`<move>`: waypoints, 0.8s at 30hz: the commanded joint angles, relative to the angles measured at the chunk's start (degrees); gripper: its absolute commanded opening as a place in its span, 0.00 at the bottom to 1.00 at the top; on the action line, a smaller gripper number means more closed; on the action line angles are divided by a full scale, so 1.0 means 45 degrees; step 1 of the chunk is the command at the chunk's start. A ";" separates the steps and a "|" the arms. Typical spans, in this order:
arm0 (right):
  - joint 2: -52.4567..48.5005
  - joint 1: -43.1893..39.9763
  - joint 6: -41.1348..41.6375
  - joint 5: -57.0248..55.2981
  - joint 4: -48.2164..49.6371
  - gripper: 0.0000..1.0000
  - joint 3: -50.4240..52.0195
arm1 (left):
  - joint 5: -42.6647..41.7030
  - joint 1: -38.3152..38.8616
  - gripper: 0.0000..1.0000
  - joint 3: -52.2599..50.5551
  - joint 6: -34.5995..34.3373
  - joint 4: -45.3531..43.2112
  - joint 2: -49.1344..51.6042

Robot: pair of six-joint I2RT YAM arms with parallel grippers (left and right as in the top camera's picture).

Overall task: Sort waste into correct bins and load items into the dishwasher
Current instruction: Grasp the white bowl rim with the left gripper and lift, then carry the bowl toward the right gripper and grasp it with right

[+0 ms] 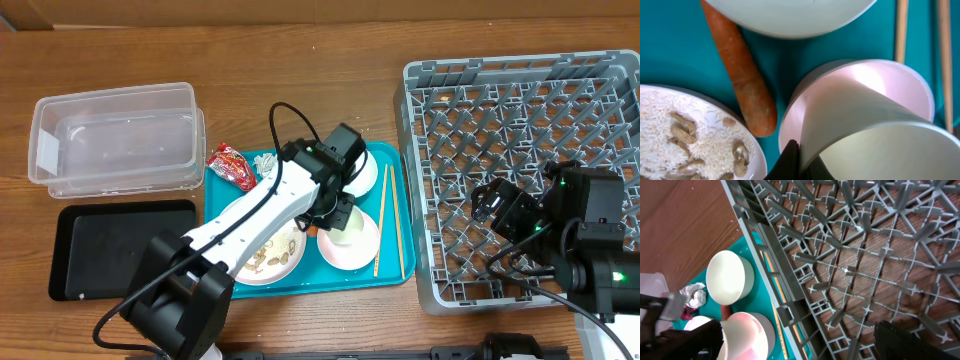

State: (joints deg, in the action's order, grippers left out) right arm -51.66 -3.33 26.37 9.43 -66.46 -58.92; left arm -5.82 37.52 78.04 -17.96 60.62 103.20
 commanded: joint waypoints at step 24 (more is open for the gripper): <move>0.0107 0.0408 -0.2385 1.3644 0.5450 0.83 -0.0321 | -1.6713 -0.3988 0.04 0.3706 0.4381 0.0160 -0.1535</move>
State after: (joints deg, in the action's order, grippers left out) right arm -51.66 -2.94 12.19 63.64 -44.38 -58.94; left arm -75.24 18.39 94.21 -0.19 62.04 96.55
